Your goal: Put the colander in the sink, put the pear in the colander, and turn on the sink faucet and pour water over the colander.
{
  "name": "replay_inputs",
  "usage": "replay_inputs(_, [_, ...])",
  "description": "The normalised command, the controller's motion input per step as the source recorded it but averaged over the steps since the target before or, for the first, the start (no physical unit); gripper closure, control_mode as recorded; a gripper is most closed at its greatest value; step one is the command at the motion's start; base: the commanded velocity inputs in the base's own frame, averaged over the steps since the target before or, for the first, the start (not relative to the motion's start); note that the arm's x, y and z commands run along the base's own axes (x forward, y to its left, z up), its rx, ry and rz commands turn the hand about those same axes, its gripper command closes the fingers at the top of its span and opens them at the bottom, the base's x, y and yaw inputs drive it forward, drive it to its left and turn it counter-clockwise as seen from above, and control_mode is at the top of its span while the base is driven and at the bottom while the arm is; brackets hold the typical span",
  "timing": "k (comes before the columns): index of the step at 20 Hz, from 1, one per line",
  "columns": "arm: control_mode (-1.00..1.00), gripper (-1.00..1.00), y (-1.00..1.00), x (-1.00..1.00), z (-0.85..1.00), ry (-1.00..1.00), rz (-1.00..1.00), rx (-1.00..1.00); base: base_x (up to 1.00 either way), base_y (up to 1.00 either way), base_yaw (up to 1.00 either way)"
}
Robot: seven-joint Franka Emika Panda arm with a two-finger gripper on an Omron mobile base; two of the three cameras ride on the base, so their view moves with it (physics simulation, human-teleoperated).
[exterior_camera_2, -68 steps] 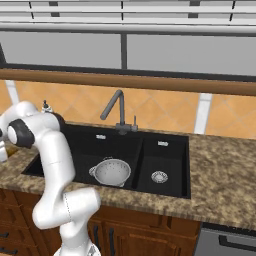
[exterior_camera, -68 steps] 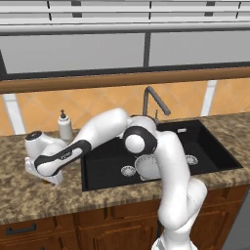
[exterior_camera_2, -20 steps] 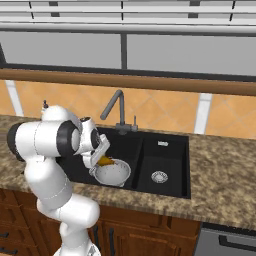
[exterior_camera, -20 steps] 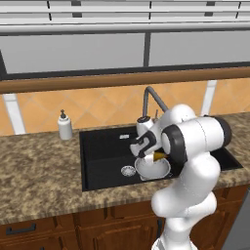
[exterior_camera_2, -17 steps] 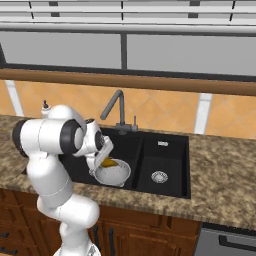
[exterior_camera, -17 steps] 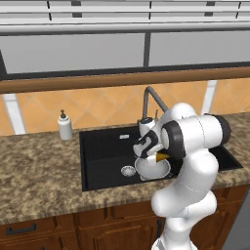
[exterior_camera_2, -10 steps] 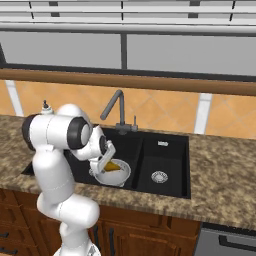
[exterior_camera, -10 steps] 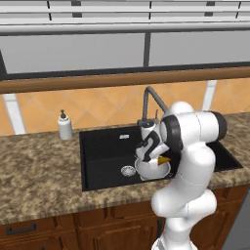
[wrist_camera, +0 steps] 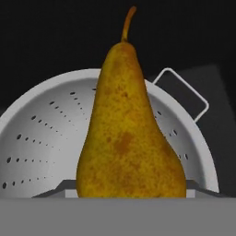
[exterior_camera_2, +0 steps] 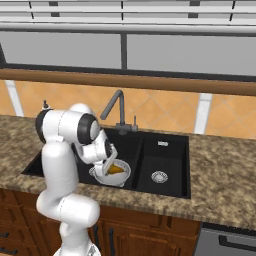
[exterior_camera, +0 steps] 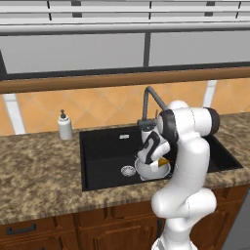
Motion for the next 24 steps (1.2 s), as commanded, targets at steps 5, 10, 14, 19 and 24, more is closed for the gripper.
replay_inputs(5, [-1.00, 1.00, 0.00, 0.16, -0.38, 0.00, 0.00, 0.00, 0.00, 0.00, 0.00])
replay_inputs(10, [-1.00, 1.00, 0.00, 0.21, -0.32, 0.00, 0.00, 0.00, 0.00, 0.00, 0.00])
replay_inputs(14, [-1.00, 1.00, 0.00, 0.19, -0.34, 0.00, 0.00, 0.00, 0.00, 0.00, 0.00])
replay_inputs(19, [-1.00, -1.00, 0.01, 0.14, -0.32, 0.00, 0.00, 0.00, 0.00, 0.00, 0.00])
replay_inputs(24, [-1.00, -1.00, 0.00, -0.08, -0.09, -0.02, 0.00, 0.00, 0.00, 0.00, 0.00])
